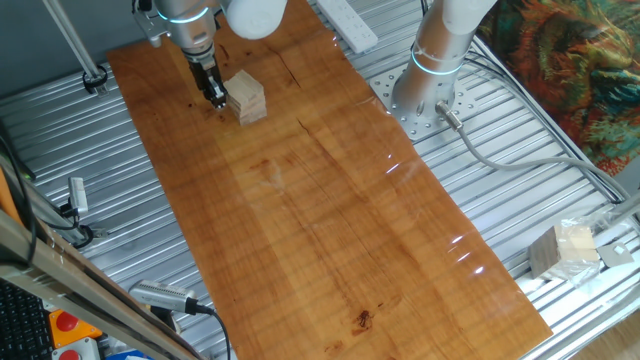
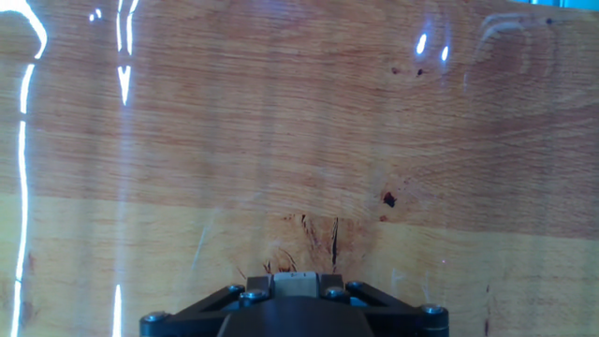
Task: Play Jenga
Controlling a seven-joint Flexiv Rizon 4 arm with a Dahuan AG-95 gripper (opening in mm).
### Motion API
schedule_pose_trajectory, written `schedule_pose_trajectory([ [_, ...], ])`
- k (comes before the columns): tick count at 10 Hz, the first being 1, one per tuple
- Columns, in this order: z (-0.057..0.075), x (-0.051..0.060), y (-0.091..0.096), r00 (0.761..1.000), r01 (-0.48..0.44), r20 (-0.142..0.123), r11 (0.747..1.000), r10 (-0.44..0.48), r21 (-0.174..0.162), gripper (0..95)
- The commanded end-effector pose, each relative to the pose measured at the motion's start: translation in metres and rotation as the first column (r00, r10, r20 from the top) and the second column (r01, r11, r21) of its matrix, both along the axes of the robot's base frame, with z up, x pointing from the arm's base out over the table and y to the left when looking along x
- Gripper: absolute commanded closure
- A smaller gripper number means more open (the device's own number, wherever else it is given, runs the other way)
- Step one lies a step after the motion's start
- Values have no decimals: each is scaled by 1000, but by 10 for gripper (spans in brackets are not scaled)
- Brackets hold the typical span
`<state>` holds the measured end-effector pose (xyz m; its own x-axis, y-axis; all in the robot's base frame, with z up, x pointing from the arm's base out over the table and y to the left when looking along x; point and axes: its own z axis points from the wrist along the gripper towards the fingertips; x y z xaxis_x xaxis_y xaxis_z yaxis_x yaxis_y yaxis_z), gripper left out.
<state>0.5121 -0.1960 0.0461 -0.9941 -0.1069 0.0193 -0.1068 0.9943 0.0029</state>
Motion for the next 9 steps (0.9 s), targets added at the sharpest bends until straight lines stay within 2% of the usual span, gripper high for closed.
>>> schedule_pose_trajectory([
  [1, 0, 0, 0, 1000, 1, 2, 1000, -1, 1, 950],
  [9, 1, 3, 0, 1000, 4, 2, 1000, -4, 2, 950],
])
